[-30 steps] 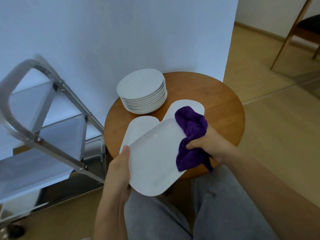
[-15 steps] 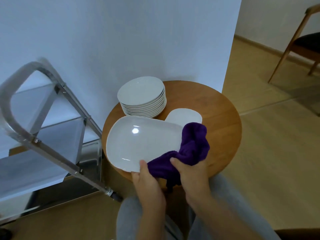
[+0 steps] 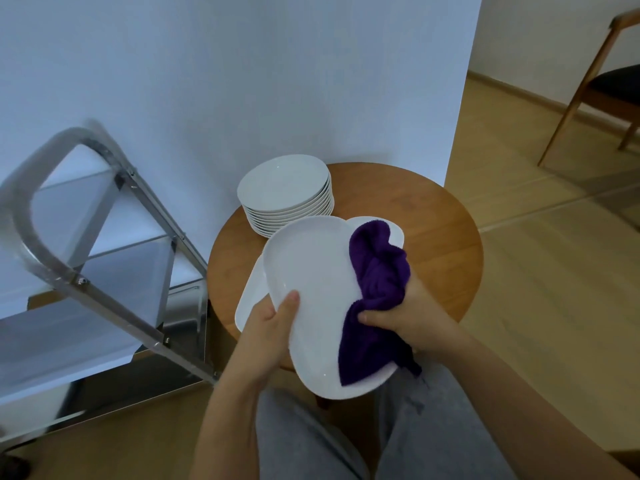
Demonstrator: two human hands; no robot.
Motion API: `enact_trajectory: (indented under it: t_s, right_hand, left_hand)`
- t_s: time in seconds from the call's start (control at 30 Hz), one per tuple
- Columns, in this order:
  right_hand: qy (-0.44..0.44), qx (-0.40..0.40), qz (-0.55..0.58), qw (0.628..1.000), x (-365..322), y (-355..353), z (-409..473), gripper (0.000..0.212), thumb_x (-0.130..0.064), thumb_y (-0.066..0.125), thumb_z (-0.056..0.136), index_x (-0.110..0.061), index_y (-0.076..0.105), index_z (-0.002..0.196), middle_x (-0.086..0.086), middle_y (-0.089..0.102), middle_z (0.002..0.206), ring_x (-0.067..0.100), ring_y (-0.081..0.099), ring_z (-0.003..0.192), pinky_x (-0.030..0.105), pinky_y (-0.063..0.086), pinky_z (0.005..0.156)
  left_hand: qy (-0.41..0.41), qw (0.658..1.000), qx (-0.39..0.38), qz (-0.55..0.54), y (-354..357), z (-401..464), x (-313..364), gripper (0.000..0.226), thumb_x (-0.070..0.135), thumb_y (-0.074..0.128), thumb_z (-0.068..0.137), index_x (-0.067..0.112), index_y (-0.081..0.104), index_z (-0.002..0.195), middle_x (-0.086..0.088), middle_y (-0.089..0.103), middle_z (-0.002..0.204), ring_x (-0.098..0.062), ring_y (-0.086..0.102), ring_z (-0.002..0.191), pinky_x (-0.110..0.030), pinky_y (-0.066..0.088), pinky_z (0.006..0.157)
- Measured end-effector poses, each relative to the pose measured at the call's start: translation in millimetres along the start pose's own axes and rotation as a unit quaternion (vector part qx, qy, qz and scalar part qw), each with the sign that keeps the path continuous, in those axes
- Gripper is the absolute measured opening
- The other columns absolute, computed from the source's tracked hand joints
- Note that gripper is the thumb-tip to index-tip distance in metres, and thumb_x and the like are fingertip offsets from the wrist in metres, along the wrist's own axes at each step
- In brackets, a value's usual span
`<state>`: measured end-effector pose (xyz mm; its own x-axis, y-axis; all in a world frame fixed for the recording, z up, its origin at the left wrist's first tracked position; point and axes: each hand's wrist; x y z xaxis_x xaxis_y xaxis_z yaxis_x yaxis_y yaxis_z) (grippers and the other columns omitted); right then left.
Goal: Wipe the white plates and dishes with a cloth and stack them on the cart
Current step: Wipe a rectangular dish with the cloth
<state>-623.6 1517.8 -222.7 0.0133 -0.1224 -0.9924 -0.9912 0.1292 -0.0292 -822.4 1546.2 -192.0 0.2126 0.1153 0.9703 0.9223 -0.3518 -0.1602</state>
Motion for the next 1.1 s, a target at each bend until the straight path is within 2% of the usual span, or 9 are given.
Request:
enact_trajectory:
  t_s: [0.17,0.4,0.47,0.53,0.6,0.73,0.83,0.93,1.1]
  right_hand:
    - [0.055,0.088,0.049,0.993,-14.6,-7.7,22.9,0.090,-0.001,0.082,0.060,-0.027,0.038,0.134,-0.002,0.056,0.118,0.021,0.057,0.103,0.036,0.054,0.082]
    - [0.095,-0.185,-0.034,0.978,-27.5,-26.6,28.0,0.071,0.009,0.077,0.062,-0.035,0.051,0.112,-0.001,0.064,0.107,0.020,0.062,0.099,0.026,0.055,0.072]
    - [0.099,-0.207,-0.038,0.973,-30.4,-24.0,30.0,0.069,0.011,0.075,0.064,-0.033,0.053,0.112,-0.001,0.065,0.106,0.020,0.063,0.098,0.026,0.055,0.072]
    - [0.074,-0.161,-0.019,0.984,-29.4,-19.1,31.7,0.065,0.011,0.075,0.063,-0.032,0.056,0.108,-0.002,0.067,0.102,0.019,0.064,0.096,0.024,0.054,0.070]
    - [0.060,-0.060,0.051,0.995,-24.8,-13.9,32.1,0.062,0.009,0.075,0.064,-0.031,0.057,0.108,-0.002,0.068,0.099,0.021,0.063,0.095,0.022,0.054,0.065]
    - [0.087,0.176,0.158,0.968,-9.3,5.0,26.8,0.080,0.000,0.077,0.070,-0.025,0.038,0.135,0.001,0.057,0.117,0.022,0.060,0.100,0.033,0.058,0.072]
    - [0.088,0.264,0.152,0.949,3.5,19.9,18.9,0.088,-0.006,0.077,0.072,-0.026,0.028,0.143,0.003,0.048,0.132,0.024,0.054,0.113,0.044,0.054,0.088]
    - [0.101,0.255,0.153,0.949,11.3,24.1,12.4,0.090,-0.007,0.078,0.072,-0.026,0.027,0.143,0.004,0.046,0.135,0.026,0.052,0.117,0.045,0.053,0.090]
    - [-0.054,0.243,-0.043,0.968,-3.2,11.9,10.1,0.086,-0.008,0.076,0.075,-0.027,0.024,0.142,-0.009,0.040,0.132,0.007,0.042,0.112,0.026,0.044,0.092]
  left_hand:
    - [-0.035,0.989,-0.098,0.106,8.4,-2.7,2.2,0.015,0.041,0.042,0.094,0.036,0.054,0.099,0.023,0.069,0.081,0.006,0.066,0.076,-0.009,0.049,0.054]
    - [-0.131,0.965,-0.198,0.113,-0.1,-2.5,-1.6,0.022,0.037,0.047,0.095,0.027,0.065,0.102,0.007,0.074,0.091,-0.014,0.071,0.084,-0.023,0.056,0.068]
    - [-0.146,0.964,-0.199,0.096,-3.1,-2.1,5.5,0.026,0.039,0.050,0.092,0.021,0.067,0.100,0.002,0.075,0.089,-0.016,0.071,0.082,-0.029,0.058,0.074]
    - [-0.153,0.978,-0.137,0.046,-4.8,-1.2,12.9,0.028,0.044,0.051,0.088,0.020,0.064,0.091,0.002,0.074,0.077,-0.013,0.071,0.071,-0.027,0.058,0.066]
    - [-0.165,0.984,0.016,-0.072,-7.8,1.6,13.0,0.029,0.049,0.046,0.089,0.023,0.058,0.084,-0.001,0.069,0.078,-0.015,0.067,0.070,-0.030,0.052,0.054]
    - [-0.027,0.936,0.161,-0.312,-10.9,-0.2,4.3,0.038,0.057,0.039,0.089,0.026,0.061,0.093,0.003,0.073,0.085,-0.016,0.072,0.076,-0.028,0.056,0.054]
    - [-0.023,0.949,0.214,-0.229,3.6,-4.6,-3.8,0.024,0.049,0.048,0.088,0.036,0.049,0.108,0.015,0.066,0.088,-0.014,0.067,0.078,-0.018,0.051,0.045]
    - [0.013,0.956,0.270,-0.112,6.3,-4.2,-15.4,0.020,0.037,0.045,0.095,0.042,0.039,0.112,0.021,0.053,0.095,-0.010,0.059,0.083,-0.009,0.046,0.045]
    - [0.008,0.956,0.283,-0.074,-1.3,-0.7,-22.4,0.010,0.034,0.045,0.096,0.041,0.046,0.104,0.019,0.057,0.095,-0.012,0.061,0.085,-0.017,0.048,0.056]
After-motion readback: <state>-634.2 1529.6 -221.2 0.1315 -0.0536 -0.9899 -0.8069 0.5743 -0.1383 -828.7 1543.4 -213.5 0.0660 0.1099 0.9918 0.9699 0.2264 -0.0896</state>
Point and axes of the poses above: each hand's wrist, its own z-axis towards the middle knuckle, its own y-axis out of the palm, x = y × z
